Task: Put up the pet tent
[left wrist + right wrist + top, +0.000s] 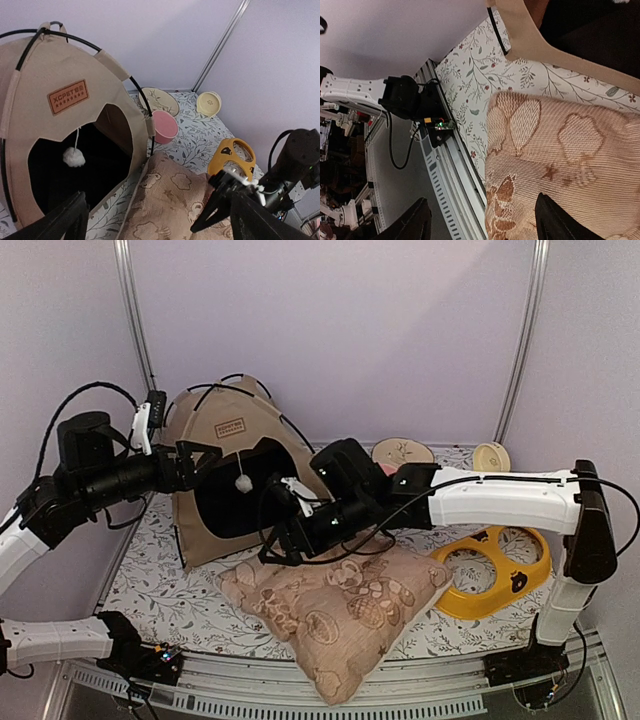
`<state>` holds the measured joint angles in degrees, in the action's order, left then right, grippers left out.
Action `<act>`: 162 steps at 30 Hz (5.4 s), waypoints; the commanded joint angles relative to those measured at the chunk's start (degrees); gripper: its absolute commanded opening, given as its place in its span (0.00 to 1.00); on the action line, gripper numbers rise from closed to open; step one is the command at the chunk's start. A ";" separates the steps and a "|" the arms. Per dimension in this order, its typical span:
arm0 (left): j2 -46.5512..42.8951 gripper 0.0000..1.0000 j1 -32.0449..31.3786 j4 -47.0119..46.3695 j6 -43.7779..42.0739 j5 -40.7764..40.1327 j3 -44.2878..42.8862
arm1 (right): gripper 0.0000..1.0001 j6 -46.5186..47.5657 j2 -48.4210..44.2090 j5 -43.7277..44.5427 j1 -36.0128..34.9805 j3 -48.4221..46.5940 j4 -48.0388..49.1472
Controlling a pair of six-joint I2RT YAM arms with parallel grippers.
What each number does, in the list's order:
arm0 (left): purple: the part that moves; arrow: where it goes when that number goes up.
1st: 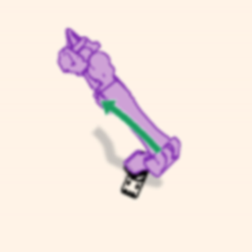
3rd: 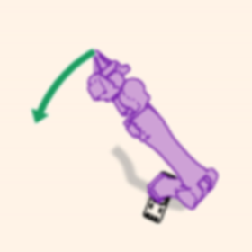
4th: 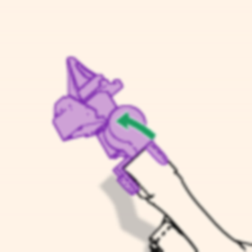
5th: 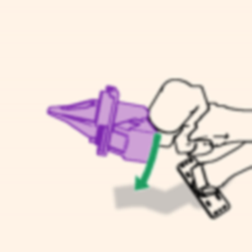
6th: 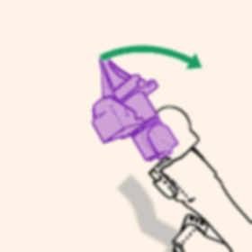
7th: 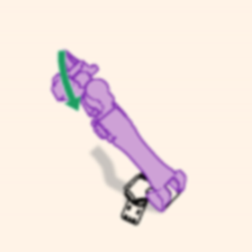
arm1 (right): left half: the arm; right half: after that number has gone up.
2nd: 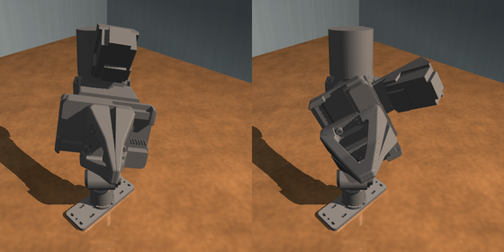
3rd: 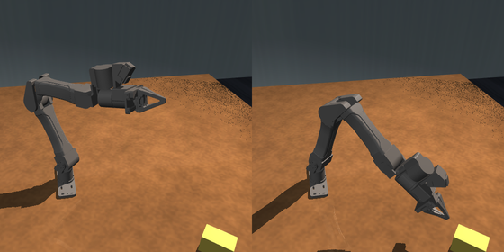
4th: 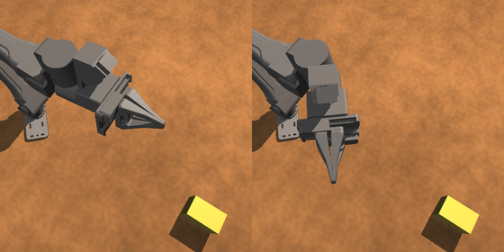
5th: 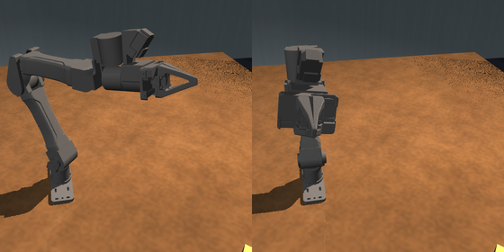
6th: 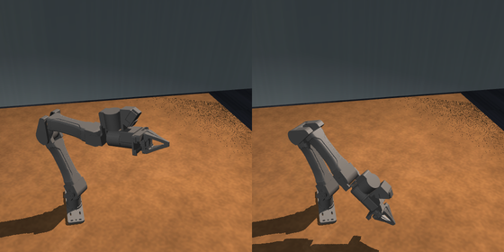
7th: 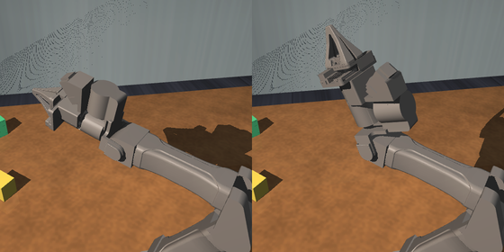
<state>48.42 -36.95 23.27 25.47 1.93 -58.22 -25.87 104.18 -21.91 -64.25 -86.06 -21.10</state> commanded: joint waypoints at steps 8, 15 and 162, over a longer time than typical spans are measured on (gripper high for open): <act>-8.32 0.97 -9.27 8.04 13.95 4.92 17.10 | 0.90 4.97 -16.08 5.72 12.19 12.50 -5.54; -8.29 0.95 -24.09 9.13 27.40 3.56 26.39 | 0.93 11.79 -10.42 3.27 18.31 19.66 -2.20; 9.68 0.71 22.92 -3.86 -4.41 -1.12 8.93 | 0.00 6.31 -9.12 -20.07 11.63 7.57 22.17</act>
<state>56.66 -14.50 23.11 23.44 -2.87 -49.74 -18.48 91.66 -36.71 -51.75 -72.93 -7.33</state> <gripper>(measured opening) 0.742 0.045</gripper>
